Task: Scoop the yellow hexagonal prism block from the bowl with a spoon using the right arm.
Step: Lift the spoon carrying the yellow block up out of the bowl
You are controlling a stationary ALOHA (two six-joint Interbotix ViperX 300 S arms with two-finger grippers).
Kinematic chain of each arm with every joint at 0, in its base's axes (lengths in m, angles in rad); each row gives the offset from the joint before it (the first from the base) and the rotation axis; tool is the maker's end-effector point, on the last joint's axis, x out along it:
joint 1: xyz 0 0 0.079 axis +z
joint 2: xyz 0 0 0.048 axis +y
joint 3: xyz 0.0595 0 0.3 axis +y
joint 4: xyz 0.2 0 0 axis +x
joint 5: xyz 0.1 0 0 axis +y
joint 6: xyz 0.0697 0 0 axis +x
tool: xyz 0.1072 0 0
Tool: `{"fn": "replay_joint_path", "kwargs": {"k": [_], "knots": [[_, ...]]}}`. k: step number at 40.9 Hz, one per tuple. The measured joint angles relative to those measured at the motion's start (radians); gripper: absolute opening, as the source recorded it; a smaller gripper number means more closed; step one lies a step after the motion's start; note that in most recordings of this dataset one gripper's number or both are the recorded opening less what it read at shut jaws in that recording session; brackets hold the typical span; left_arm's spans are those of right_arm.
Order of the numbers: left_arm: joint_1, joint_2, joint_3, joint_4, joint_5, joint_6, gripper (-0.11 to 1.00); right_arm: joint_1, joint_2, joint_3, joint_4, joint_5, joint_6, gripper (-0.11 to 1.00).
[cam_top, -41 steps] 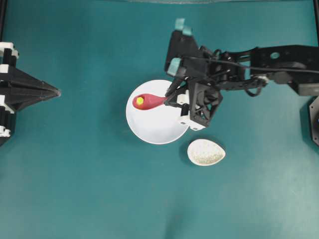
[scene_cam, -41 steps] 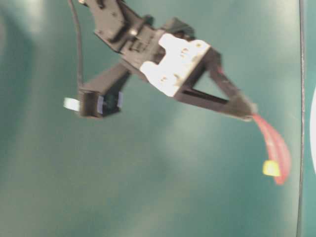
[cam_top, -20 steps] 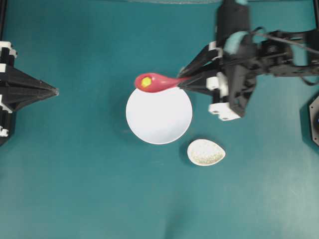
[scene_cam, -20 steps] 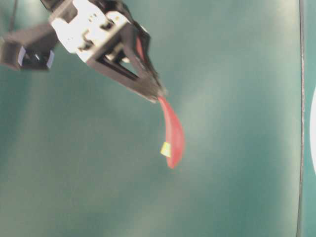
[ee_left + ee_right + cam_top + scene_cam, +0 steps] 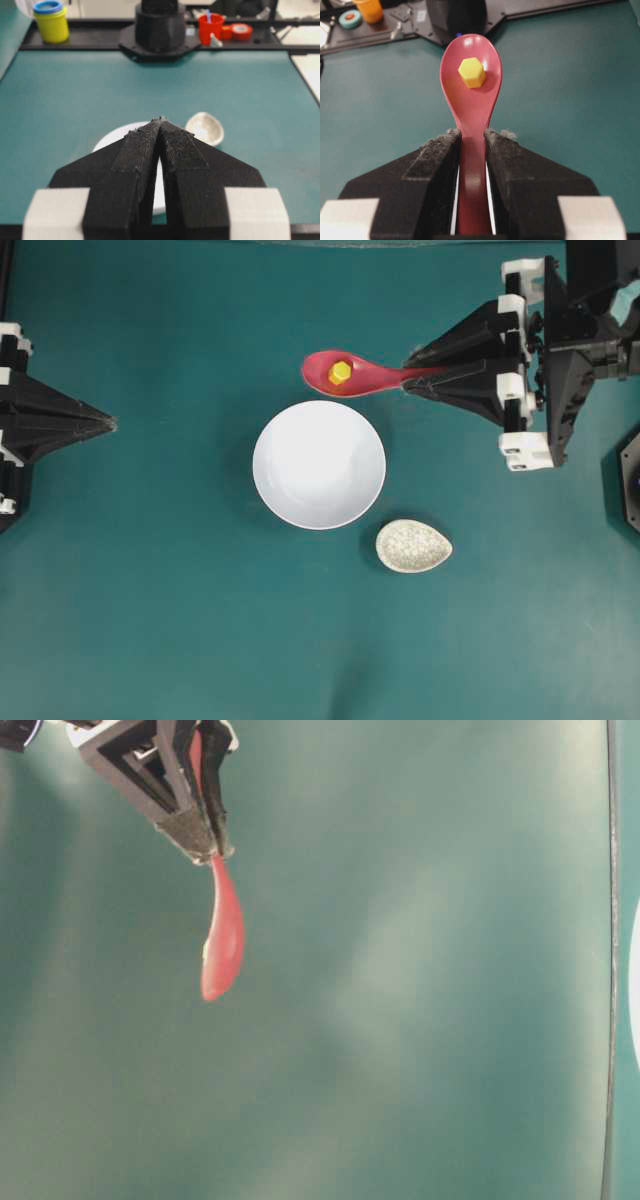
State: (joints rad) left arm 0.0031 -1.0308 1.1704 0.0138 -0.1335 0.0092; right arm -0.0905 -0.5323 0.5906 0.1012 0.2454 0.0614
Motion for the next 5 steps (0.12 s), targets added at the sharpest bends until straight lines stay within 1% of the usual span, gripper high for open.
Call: {"fn": "replay_joint_path", "kwargs": {"k": [5], "knots": [[0.0,0.0,0.0,0.0,0.002,-0.002,-0.01,-0.002,0.003,0.002,0.0,-0.002,0.0,0.23]]}}
